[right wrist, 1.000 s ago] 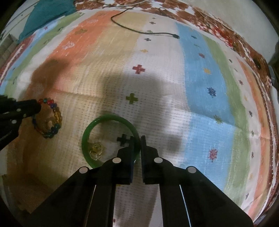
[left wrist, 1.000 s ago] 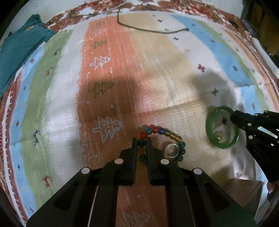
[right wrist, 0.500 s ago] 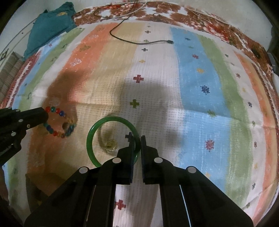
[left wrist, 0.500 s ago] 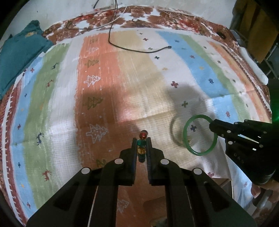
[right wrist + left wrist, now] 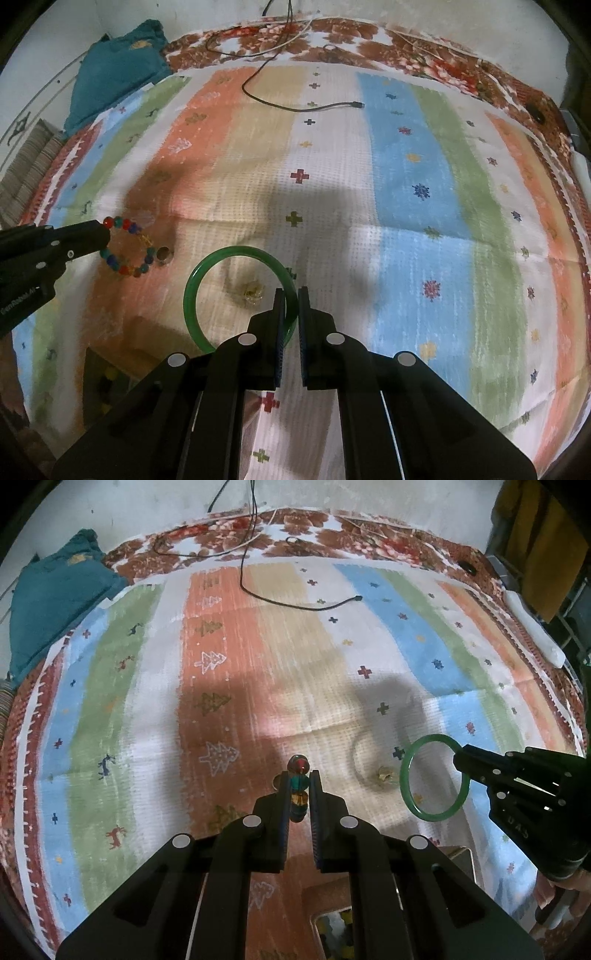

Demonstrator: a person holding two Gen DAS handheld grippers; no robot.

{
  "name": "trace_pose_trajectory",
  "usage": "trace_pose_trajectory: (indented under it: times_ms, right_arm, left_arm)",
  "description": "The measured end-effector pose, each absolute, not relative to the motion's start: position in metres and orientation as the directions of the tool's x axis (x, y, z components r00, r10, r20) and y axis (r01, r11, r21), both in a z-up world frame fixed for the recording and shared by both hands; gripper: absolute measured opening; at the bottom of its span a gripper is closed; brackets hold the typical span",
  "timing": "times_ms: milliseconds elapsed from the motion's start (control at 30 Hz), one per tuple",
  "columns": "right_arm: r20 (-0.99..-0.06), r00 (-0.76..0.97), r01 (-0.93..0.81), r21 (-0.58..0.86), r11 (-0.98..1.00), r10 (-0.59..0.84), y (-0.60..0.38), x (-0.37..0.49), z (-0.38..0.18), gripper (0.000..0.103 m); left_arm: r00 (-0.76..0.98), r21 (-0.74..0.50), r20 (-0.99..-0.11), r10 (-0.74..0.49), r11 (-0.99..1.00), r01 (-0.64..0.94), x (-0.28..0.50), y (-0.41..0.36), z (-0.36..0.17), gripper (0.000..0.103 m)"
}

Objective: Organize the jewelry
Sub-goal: 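Lift the multicolour bracelet with the left tool while the right tool carries the green bangle over the tin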

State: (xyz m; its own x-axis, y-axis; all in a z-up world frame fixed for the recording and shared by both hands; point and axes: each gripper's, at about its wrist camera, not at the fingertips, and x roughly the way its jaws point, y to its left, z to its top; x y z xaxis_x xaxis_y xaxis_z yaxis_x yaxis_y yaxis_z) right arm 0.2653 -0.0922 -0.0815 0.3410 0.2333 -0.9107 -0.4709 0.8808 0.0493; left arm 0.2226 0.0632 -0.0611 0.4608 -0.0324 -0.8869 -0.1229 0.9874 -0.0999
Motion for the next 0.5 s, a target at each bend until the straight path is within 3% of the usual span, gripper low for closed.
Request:
trace_pose_trajectory:
  times_ms: [500]
  right_arm:
    - [-0.891, 0.368, -0.477, 0.065, 0.877, 0.266, -0.098, 0.247, -0.063, 0.008]
  left_arm:
    - [0.500, -0.140, -0.864, -0.061, 0.983, -0.122, 0.196, 0.049, -0.031, 0.009]
